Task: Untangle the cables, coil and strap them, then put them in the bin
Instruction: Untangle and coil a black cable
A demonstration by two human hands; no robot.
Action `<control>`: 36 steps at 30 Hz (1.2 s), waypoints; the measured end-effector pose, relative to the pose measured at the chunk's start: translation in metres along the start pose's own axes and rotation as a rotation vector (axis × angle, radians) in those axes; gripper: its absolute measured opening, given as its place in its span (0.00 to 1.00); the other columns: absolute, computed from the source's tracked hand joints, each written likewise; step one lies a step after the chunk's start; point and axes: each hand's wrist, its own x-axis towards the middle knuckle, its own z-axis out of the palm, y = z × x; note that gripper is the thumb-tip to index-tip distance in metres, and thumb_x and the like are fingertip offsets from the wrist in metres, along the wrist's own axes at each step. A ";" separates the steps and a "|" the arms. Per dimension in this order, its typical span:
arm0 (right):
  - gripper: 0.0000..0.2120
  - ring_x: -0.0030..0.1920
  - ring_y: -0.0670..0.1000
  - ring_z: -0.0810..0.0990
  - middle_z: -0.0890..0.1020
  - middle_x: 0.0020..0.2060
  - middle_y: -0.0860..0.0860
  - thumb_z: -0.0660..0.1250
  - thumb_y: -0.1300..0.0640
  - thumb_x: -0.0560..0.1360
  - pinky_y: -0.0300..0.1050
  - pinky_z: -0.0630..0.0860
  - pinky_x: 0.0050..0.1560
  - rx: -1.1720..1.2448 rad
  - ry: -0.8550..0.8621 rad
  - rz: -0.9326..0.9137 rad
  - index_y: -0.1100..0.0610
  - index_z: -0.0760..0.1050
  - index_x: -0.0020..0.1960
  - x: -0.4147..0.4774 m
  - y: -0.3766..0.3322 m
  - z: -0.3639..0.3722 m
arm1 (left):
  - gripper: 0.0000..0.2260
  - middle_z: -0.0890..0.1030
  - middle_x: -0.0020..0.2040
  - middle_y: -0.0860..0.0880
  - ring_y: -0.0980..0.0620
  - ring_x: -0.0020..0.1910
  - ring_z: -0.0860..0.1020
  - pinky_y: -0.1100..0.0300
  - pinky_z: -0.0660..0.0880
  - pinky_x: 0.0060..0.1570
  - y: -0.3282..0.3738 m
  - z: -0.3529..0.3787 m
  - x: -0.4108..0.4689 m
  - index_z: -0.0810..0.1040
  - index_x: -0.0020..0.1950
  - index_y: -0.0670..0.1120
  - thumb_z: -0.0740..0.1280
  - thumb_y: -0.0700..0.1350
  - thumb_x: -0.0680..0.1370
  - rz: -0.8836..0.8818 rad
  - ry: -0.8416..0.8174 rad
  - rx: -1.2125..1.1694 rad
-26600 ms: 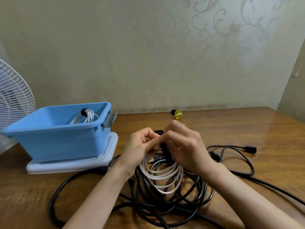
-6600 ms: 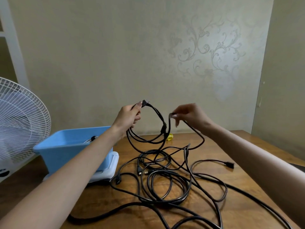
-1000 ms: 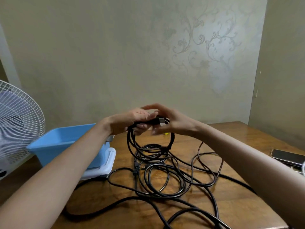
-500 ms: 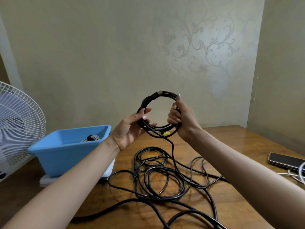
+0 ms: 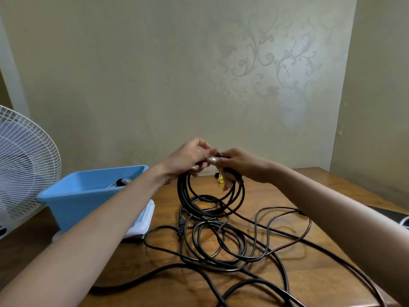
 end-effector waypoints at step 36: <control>0.12 0.25 0.48 0.70 0.67 0.25 0.50 0.65 0.49 0.75 0.44 0.77 0.36 0.740 0.154 -0.018 0.57 0.70 0.43 0.006 0.022 -0.005 | 0.14 0.62 0.25 0.53 0.59 0.20 0.61 0.68 0.62 0.20 -0.016 -0.001 0.005 0.69 0.38 0.43 0.60 0.47 0.81 -0.005 0.186 -0.614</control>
